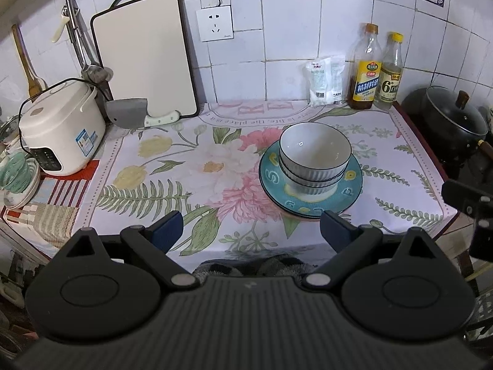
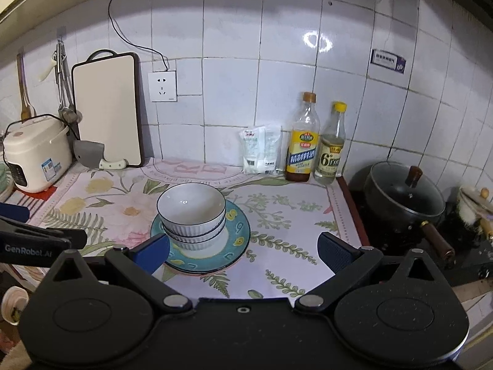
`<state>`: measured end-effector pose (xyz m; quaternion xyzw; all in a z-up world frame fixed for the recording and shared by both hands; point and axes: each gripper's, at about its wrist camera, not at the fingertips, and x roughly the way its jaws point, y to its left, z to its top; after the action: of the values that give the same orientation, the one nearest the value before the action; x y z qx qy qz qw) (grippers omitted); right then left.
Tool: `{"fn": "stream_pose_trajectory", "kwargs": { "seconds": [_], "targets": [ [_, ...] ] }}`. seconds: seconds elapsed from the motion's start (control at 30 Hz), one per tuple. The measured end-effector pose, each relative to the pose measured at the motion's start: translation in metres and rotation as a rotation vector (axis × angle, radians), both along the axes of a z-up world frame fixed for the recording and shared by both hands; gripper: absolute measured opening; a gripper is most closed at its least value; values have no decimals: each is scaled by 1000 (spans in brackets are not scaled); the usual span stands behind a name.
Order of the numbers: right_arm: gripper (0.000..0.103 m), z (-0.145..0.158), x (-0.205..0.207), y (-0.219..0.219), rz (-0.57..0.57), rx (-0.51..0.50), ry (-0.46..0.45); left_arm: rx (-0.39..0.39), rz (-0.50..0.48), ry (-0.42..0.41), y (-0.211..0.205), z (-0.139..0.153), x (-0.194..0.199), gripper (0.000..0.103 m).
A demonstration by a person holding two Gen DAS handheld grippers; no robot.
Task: Organize plates and bowls
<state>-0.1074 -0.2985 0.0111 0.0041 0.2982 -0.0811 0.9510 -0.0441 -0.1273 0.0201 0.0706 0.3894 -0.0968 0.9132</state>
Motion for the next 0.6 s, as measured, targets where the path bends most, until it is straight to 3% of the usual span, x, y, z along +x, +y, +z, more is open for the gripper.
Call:
{"fn": "stream_pose_trajectory", "kwargs": {
  "seconds": [0.6],
  "targets": [
    [103, -14, 4, -8, -47, 11, -20, 0, 17, -13, 0, -9, 2, 96]
  ]
}}
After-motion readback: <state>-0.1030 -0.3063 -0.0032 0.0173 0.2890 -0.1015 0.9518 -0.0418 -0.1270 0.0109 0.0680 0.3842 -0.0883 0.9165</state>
